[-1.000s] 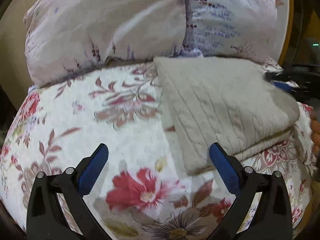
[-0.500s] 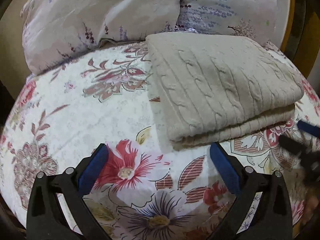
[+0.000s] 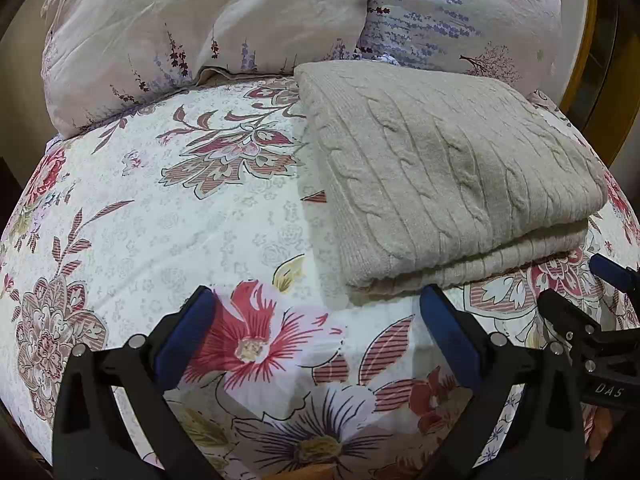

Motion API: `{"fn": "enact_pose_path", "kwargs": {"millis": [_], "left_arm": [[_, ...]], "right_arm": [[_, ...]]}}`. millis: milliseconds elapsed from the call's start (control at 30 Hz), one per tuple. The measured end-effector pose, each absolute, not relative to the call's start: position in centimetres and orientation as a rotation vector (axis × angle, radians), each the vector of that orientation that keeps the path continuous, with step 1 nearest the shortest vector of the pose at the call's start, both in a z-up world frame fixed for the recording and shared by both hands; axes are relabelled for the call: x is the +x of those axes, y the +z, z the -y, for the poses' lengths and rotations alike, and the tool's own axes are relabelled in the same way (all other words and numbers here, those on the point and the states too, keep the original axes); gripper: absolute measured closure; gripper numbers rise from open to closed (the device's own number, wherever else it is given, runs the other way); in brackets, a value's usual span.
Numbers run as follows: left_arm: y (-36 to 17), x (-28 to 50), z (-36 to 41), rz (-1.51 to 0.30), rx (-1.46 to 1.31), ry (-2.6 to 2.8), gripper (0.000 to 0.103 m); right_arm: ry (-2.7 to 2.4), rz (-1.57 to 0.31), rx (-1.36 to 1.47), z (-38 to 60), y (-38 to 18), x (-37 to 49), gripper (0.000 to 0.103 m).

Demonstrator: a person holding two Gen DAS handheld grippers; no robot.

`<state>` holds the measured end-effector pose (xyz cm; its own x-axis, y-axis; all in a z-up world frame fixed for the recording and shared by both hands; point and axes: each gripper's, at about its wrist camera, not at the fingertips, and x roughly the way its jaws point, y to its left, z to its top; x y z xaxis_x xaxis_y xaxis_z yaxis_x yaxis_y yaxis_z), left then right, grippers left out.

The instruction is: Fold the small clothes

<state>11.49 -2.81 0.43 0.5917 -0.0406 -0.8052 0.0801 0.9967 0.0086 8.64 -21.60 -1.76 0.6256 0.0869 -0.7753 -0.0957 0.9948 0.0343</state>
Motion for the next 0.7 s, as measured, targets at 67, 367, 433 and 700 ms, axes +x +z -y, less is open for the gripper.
{"fn": "enact_pose_path", "kwargs": {"millis": [67, 367, 433, 700], "left_arm": [[0.43, 11.48, 2.8, -0.935, 0.046, -0.07, 0.002], [0.43, 11.47, 2.8, -0.935, 0.046, -0.072, 0.002], [0.44, 11.47, 2.81, -0.935, 0.046, -0.072, 0.002], [0.41, 11.51, 2.8, -0.935, 0.046, -0.073, 0.002]], "right_arm": [[0.104, -0.889, -0.01, 21.61, -1.75, 8.63, 0.001], [0.1, -0.888, -0.009, 21.58, -1.76, 8.63, 0.001], [0.1, -0.888, -0.009, 21.55, -1.76, 8.64, 0.001], [0.098, -0.888, -0.008, 21.49, -1.76, 8.65, 0.001]]}}
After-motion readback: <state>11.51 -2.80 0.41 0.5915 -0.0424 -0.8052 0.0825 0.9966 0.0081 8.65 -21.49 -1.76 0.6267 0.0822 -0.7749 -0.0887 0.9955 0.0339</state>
